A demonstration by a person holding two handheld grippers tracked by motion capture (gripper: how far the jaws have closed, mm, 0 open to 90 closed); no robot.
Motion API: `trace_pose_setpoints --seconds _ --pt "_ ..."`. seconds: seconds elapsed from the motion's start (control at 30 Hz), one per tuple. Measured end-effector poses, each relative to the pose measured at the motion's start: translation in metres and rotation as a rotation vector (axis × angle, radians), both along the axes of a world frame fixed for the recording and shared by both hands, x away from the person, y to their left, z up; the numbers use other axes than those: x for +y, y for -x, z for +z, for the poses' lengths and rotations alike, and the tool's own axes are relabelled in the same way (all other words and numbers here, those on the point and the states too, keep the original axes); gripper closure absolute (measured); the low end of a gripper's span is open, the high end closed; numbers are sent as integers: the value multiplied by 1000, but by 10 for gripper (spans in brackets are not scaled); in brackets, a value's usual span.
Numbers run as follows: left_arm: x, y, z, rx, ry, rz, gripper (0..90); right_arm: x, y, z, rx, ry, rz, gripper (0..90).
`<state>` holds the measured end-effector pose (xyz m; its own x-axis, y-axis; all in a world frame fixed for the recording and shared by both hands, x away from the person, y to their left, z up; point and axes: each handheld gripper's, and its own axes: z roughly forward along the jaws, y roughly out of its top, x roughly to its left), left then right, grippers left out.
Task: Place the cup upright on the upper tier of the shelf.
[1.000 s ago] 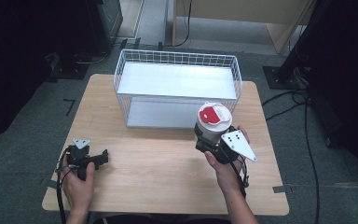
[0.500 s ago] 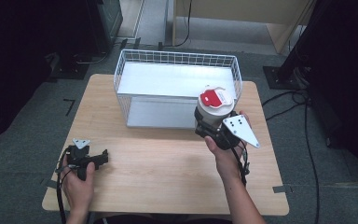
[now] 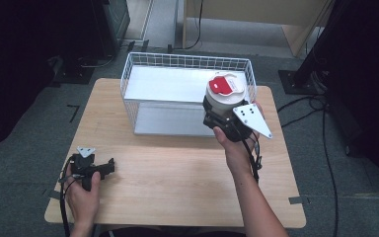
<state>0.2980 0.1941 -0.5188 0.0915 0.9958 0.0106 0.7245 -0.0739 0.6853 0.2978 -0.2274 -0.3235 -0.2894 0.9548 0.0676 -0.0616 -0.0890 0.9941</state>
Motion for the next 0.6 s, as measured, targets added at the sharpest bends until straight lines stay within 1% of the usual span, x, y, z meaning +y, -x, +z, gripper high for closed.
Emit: trace_pose_setpoints --seconds 0.07,0.13,0.17,0.37,0.5,0.57,0.6 --pt "0 0 0 0 -2 -1 0 1 -4 3 -4 4 0 116" --pt "0 0 0 0 -1 -1 0 2 -5 4 -2 -2 0 116" --pt "0 0 0 0 -1 -1 0 4 -10 7 -3 2 -4 116" --pt "0 0 0 0 -1 -1 0 10 -25 12 -1 17 -14 116" --pt "0 0 0 0 -1 -1 0 15 -35 16 0 18 -20 116" --pt "0 0 0 0 -1 -1 0 16 -37 17 -1 19 -21 116" --pt "0 0 0 0 -1 -1 0 19 -42 18 0 20 -22 116"
